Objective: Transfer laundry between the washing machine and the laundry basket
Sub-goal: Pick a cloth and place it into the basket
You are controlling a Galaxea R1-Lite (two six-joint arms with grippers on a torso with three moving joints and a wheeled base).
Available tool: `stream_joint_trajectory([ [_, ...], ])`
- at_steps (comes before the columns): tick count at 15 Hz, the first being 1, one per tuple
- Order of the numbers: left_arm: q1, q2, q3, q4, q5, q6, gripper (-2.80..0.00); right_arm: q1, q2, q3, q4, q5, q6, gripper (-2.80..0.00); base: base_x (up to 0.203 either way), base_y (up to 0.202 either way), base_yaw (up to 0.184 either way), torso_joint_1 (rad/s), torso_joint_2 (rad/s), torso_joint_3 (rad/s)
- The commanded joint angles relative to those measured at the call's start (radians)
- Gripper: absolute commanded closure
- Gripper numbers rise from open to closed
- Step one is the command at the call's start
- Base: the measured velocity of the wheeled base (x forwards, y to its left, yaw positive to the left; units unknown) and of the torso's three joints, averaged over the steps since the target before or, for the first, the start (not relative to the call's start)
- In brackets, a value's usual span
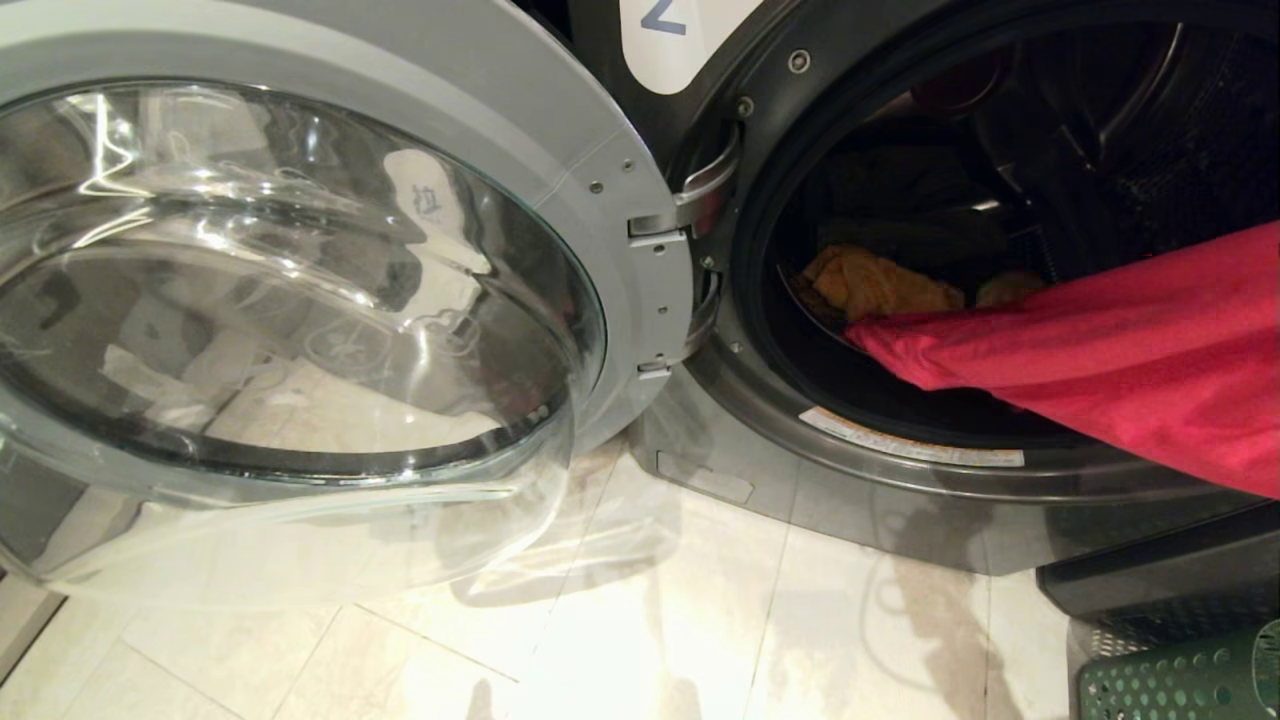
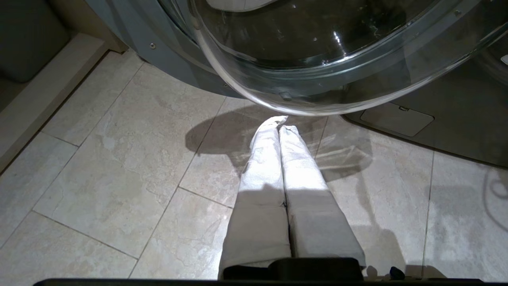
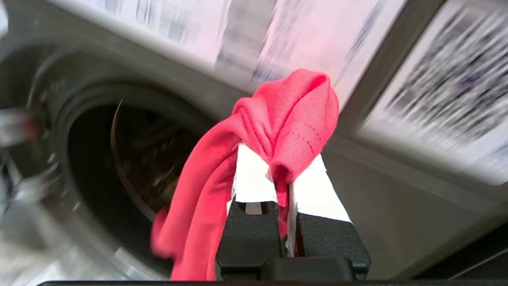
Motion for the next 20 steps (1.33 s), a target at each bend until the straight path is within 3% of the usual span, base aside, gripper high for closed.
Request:
stream_joint_trajectory([
  [1,0.000,0.000,0.040,-0.001,0.001,0.000,0.00,0.000,0.032,-0.109,0.006,0.005,-0.031,0.00,0.000,0.000,0.000,0.000,0.00,0.000],
  [8,0.000,0.000,0.040,-0.001,-0.001,0.000,0.00,-0.004,0.195,-0.534,0.112,0.012,-0.050,0.00,0.000,0.000,0.000,0.000,0.00,0.000],
  [12,0.000,0.000,0.040,-0.001,-0.001,0.000,0.00,-0.004,0.200,-0.529,0.130,0.044,-0.110,0.00,0.000,0.000,0.000,0.000,0.00,0.000],
  [20,0.000,0.001,0.040,-0.001,0.001,0.000,0.00,-0.005,0.124,-0.456,0.146,0.048,-0.114,0.00,0.000,0.000,0.000,0.000,0.00,0.000],
])
